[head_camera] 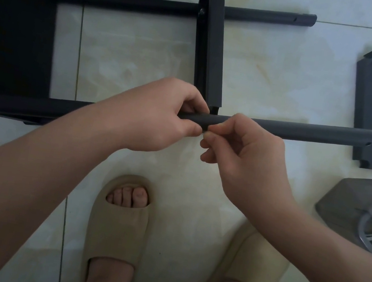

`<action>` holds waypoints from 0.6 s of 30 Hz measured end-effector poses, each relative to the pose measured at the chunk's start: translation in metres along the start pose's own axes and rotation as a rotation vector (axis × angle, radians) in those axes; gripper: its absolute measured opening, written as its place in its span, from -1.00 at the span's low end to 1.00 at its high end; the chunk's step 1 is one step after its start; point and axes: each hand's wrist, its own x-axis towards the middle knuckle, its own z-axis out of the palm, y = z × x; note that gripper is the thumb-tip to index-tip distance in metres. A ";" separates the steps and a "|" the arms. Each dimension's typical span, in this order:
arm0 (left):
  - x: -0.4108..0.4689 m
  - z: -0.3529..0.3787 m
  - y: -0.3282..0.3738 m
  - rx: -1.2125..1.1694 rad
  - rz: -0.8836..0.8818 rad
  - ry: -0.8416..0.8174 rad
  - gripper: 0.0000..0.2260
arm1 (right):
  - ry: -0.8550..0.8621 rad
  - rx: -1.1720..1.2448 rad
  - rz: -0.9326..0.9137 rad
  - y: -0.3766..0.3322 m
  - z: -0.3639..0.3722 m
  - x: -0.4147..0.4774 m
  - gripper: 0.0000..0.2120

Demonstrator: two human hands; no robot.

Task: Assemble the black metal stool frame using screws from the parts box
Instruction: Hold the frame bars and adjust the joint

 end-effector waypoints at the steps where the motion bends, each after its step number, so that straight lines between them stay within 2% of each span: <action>1: 0.000 0.001 -0.001 -0.015 -0.013 0.008 -0.82 | -0.002 -0.013 0.009 0.000 -0.001 0.001 -0.81; 4: 0.001 0.001 -0.001 -0.025 -0.036 0.023 -0.82 | 0.001 -0.072 0.033 -0.001 -0.006 0.003 -0.84; 8: 0.000 -0.001 0.001 -0.008 -0.036 0.014 -0.83 | 0.127 -0.553 -0.234 -0.004 -0.013 0.007 -0.75; 11: -0.001 -0.003 0.003 0.003 -0.043 -0.020 -0.86 | 0.156 -0.708 -0.350 -0.004 -0.023 0.012 -0.69; 15: -0.002 -0.009 0.008 -0.059 -0.036 -0.026 -0.93 | -0.012 -0.854 -0.256 -0.001 -0.033 0.021 -0.48; 18: 0.008 -0.012 0.010 -0.039 -0.095 -0.015 -0.75 | -0.039 -0.825 -0.230 0.000 -0.034 0.025 -0.44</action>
